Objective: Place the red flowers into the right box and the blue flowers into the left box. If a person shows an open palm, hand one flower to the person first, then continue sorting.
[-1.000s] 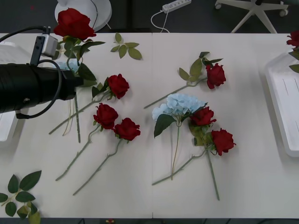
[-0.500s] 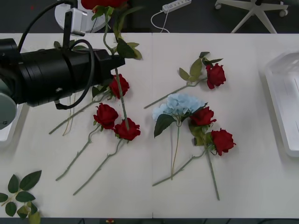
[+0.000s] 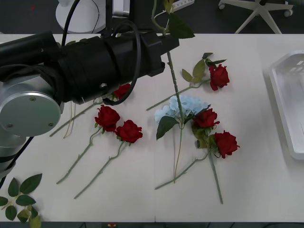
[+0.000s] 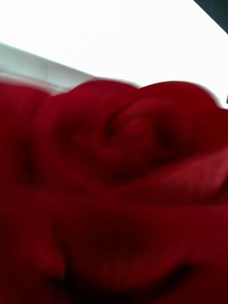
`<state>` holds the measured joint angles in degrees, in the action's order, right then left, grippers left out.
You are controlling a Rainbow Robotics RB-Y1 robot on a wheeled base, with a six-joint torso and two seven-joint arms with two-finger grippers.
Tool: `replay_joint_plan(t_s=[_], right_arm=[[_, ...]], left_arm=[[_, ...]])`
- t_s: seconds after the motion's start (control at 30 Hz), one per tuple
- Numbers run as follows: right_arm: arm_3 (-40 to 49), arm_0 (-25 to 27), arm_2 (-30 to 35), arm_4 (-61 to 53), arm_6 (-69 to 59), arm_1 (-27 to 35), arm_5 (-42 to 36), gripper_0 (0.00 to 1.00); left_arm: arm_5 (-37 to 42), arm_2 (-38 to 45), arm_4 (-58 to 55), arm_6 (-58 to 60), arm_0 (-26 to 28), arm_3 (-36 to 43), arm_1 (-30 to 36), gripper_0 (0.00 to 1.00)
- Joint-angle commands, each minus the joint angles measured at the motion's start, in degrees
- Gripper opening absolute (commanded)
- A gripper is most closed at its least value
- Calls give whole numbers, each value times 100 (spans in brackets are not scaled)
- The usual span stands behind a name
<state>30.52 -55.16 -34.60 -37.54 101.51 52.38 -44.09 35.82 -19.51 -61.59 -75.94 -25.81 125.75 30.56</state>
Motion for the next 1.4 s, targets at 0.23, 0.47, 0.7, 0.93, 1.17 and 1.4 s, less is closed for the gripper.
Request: replay_joint_plan(t_s=[0.23,0.47,0.7,0.93,1.17,1.4], right_arm=[[226,15,-3,-131,123,317,-91,77],[1483,15,-3,-1230,264,914,-1400,96],[2792,15,32,-2566,395,1468,-2438,100],[3838,50,32,-4060,958,1881,-3141,100],[4322,331,252,-5703,2039,2022,-3809,100],[4550,682,665,-6916,2619,2162,-4362,100]], left_arm=[[-1033,-607,271,-281,-434,-578,-955,0],[-1218,-748,332,-299,-434,-683,-1052,0],[-1218,-748,332,-299,-434,-683,-1052,0],[-1218,-748,332,-299,-434,-683,-1052,0],[-1218,-748,332,-299,-434,-683,-1052,0],[-1218,-748,332,-299,-434,-683,-1052,0]])
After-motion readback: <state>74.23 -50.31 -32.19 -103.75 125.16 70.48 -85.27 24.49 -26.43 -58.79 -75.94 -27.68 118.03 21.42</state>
